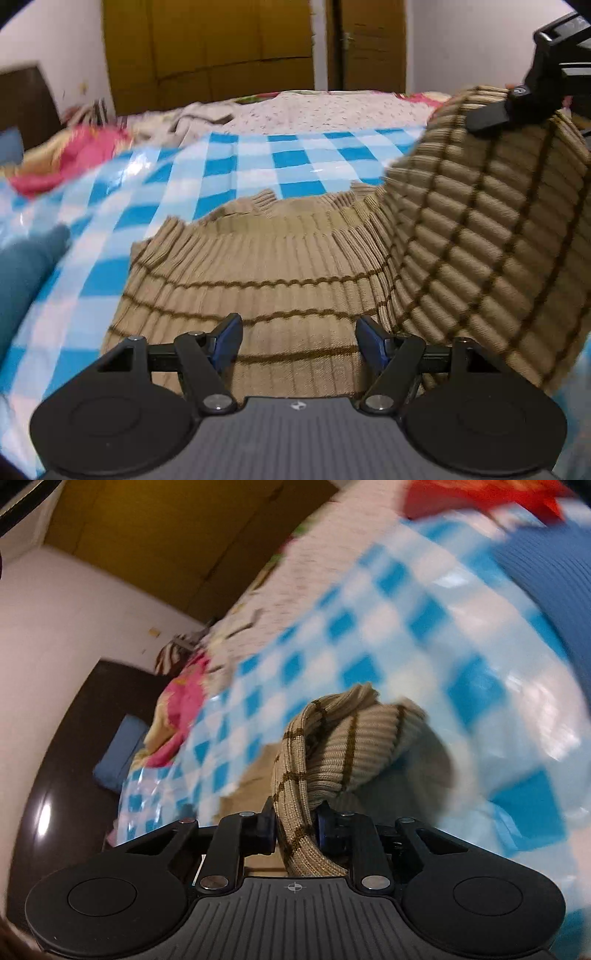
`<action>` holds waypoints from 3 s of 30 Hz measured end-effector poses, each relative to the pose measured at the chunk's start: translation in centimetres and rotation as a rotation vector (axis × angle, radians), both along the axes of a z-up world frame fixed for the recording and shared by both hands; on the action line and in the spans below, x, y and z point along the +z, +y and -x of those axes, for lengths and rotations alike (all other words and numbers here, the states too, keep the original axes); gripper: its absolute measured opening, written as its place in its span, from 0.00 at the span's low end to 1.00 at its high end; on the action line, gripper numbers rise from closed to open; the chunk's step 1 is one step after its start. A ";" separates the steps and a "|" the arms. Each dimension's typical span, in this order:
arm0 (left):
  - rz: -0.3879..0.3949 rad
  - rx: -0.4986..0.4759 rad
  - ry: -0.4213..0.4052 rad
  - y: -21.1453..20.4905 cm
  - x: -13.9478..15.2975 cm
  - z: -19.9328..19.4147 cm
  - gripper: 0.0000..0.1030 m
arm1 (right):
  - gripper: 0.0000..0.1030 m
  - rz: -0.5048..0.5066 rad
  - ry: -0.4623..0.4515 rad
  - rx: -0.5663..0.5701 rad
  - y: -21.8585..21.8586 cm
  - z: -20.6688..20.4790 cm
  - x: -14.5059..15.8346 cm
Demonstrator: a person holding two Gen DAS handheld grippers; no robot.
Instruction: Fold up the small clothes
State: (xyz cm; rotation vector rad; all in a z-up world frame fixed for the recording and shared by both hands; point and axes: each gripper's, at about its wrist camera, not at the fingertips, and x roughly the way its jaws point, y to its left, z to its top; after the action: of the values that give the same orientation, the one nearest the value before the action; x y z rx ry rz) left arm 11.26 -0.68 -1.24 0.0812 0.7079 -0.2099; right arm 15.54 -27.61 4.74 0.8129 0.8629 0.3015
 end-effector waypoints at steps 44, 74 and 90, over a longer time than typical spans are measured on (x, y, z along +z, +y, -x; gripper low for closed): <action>0.222 0.006 -0.058 9.8 4.4 7.1 0.70 | 0.46 0.759 0.009 0.547 29.8 -8.1 -0.2; 0.367 0.144 0.130 14.6 1.0 6.5 0.30 | 0.14 0.900 -0.031 0.503 32.2 -6.9 -1.0; 0.311 0.336 0.199 16.9 0.5 7.1 0.33 | 0.14 0.605 -0.015 0.420 33.5 -8.5 -3.5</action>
State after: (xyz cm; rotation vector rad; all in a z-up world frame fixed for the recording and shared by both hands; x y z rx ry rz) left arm 4.18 16.21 -0.70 -0.3580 0.8665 -0.0031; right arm 24.01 5.85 1.27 0.0627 1.0360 0.3855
